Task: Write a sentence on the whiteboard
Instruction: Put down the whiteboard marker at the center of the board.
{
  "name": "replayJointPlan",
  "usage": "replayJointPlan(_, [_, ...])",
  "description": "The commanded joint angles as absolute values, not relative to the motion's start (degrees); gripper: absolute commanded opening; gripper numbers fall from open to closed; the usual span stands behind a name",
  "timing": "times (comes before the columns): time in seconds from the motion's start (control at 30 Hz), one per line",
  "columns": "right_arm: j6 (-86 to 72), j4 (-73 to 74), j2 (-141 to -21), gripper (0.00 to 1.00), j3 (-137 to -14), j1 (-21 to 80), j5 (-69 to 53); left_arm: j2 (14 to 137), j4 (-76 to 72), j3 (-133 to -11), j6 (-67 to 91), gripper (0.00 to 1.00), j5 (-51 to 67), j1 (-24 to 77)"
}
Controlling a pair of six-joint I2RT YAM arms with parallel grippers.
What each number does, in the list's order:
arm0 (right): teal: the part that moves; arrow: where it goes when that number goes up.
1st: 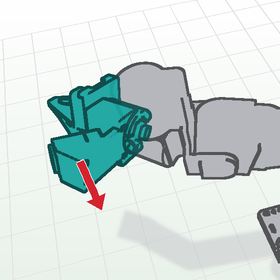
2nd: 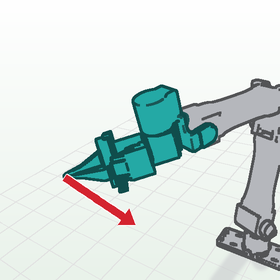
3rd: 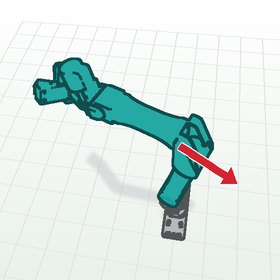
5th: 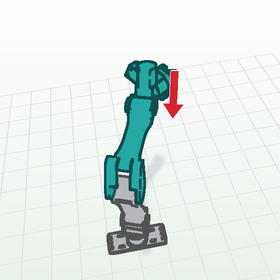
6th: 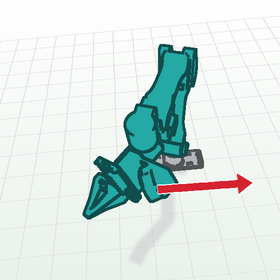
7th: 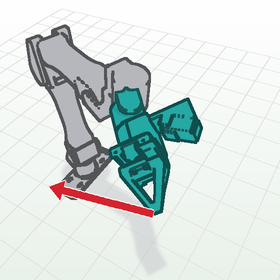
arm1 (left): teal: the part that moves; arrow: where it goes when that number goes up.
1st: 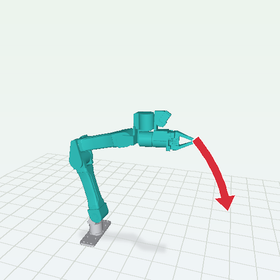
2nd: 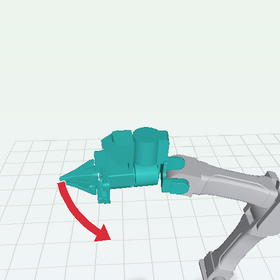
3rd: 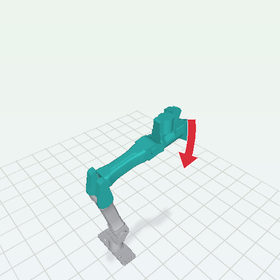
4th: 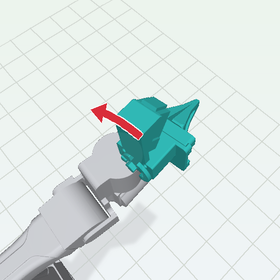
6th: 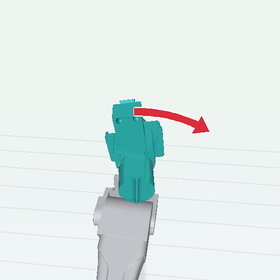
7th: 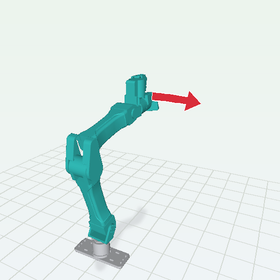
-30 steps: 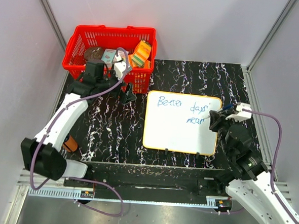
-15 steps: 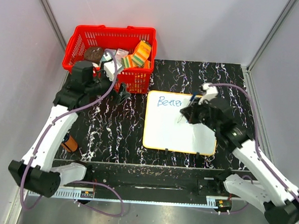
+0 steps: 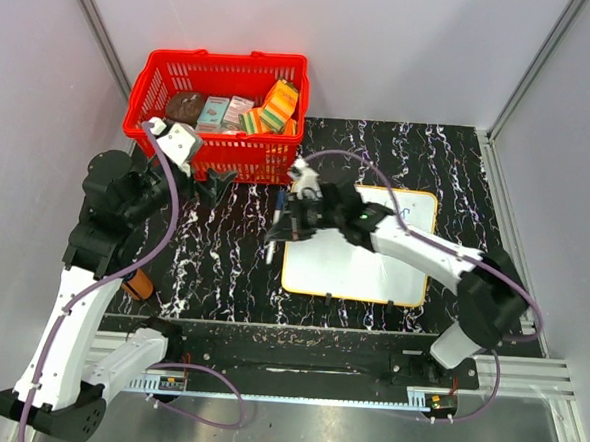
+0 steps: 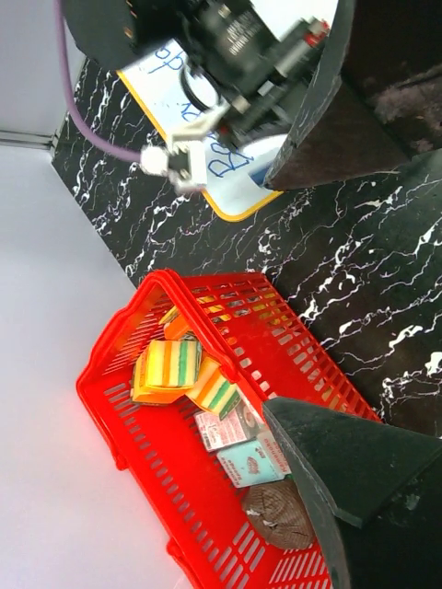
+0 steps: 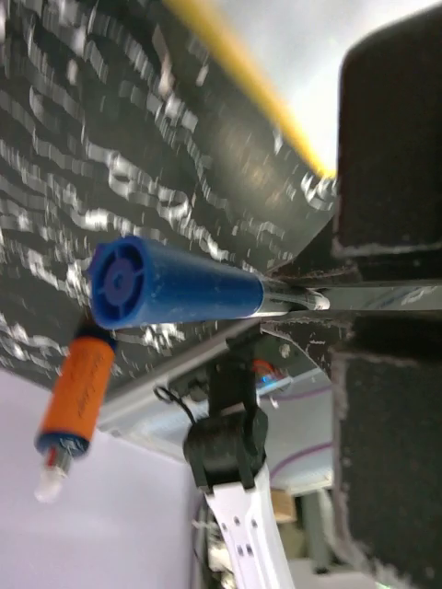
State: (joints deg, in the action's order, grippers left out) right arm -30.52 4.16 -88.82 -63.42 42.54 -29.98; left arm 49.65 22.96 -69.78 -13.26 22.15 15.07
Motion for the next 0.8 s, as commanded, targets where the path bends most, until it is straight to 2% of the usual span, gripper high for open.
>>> replayJointPlan(0.0, [-34.4, 2.7, -96.7, 0.00, -73.6, 46.8, -33.7, 49.5, 21.2, -70.1, -12.0, 0.99, 19.8, 15.1])
replayJointPlan(0.17, [-37.1, 6.9, -105.0, 0.00, -80.9, 47.6, -30.2, 48.5, 22.7, -69.9, -13.1, 0.99, 25.4, 15.0])
replayJointPlan(0.23, [-37.4, 7.6, -106.0, 0.04, -81.8, 47.6, -29.4, 48.2, 23.0, -70.0, -13.1, 0.99, 26.8, 15.0])
replayJointPlan(0.27, [-37.5, 7.7, -106.1, 0.09, -82.1, 47.5, -28.9, 48.2, 23.1, -70.0, -13.2, 0.99, 27.0, 15.0])
replayJointPlan(0.3, [-37.6, 8.6, -106.3, 0.25, -82.4, 47.6, -28.4, 48.1, 23.1, -69.8, -13.2, 0.99, 27.1, 15.0])
replayJointPlan(0.4, [-37.5, 9.8, -106.5, 0.38, -83.1, 47.6, -26.2, 48.2, 23.6, -69.6, -13.5, 0.99, 28.0, 15.0])
replayJointPlan(0.43, [-37.5, 9.9, -106.2, 0.46, -83.1, 47.6, -25.9, 48.1, 23.6, -69.7, -13.7, 0.99, 29.2, 15.0])
replayJointPlan(0.5, [-37.6, 9.8, -105.7, 0.55, -83.0, 47.6, -24.5, 47.9, 23.9, -69.5, -13.8, 0.99, 29.7, 15.0])
replayJointPlan(0.53, [-37.6, 9.8, -105.0, 0.63, -82.9, 47.7, -24.1, 47.7, 24.1, -69.4, -13.9, 0.99, 29.8, 15.0])
replayJointPlan(0.77, [-37.7, 8.8, -101.5, 0.91, -82.9, 47.6, -22.6, 47.6, 24.7, -68.9, -14.2, 0.99, 28.1, 15.0])
